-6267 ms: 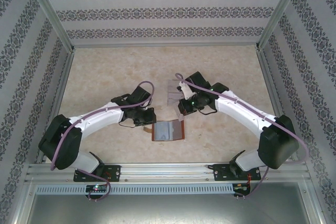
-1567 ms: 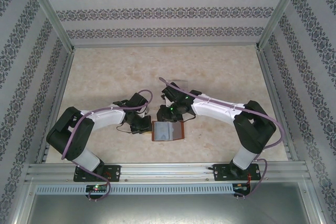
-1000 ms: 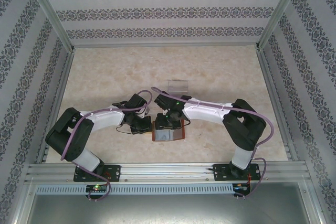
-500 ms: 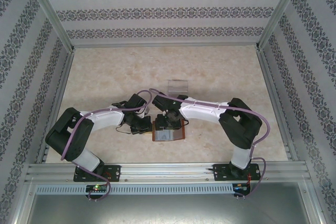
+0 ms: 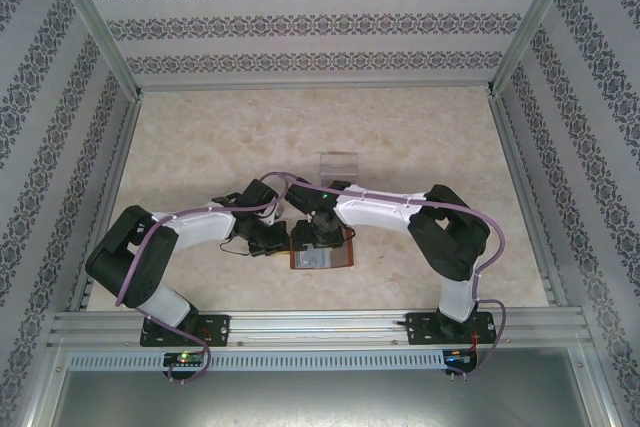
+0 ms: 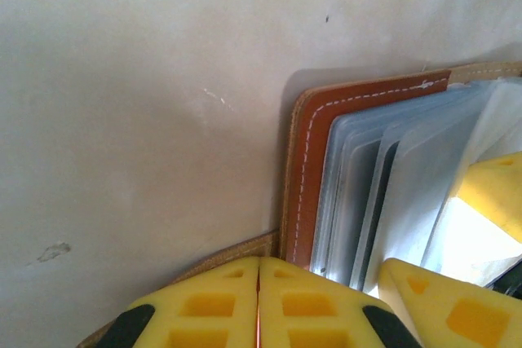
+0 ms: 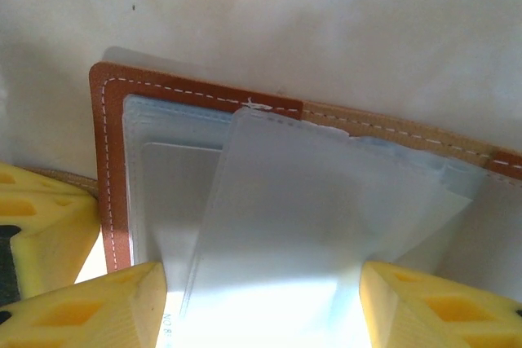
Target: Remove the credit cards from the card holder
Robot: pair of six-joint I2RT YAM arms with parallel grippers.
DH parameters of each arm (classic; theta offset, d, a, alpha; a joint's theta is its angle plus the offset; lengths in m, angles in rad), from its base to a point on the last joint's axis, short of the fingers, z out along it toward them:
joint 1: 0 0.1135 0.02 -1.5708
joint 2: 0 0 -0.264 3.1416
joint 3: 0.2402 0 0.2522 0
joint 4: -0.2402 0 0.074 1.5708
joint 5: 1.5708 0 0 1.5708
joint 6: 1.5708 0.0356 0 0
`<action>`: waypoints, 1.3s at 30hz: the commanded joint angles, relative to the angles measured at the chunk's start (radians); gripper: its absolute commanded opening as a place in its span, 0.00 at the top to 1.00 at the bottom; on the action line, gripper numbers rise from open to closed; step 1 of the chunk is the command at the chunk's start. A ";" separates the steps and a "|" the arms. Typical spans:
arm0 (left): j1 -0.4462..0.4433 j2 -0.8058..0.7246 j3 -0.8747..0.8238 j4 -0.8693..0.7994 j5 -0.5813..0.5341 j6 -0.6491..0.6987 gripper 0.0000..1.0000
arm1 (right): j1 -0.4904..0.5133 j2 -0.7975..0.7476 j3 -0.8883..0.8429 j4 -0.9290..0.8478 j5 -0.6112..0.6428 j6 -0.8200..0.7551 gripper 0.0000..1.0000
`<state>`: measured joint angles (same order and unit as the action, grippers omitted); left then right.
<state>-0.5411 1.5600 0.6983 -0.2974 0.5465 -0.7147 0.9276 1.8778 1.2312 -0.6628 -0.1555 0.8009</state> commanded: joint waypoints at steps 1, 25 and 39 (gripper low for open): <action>0.009 0.010 -0.038 -0.011 -0.022 0.013 0.92 | 0.008 0.030 0.023 -0.024 0.027 -0.016 0.36; 0.039 0.020 -0.028 -0.038 -0.023 0.033 0.92 | -0.010 -0.095 0.004 -0.137 0.132 -0.037 0.54; 0.042 -0.017 0.028 -0.101 -0.023 0.030 0.92 | -0.054 -0.202 -0.107 -0.109 0.114 -0.039 0.76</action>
<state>-0.5148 1.5597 0.7052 -0.3218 0.5636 -0.6998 0.8856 1.7126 1.1511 -0.7666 -0.0521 0.7616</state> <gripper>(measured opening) 0.077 0.247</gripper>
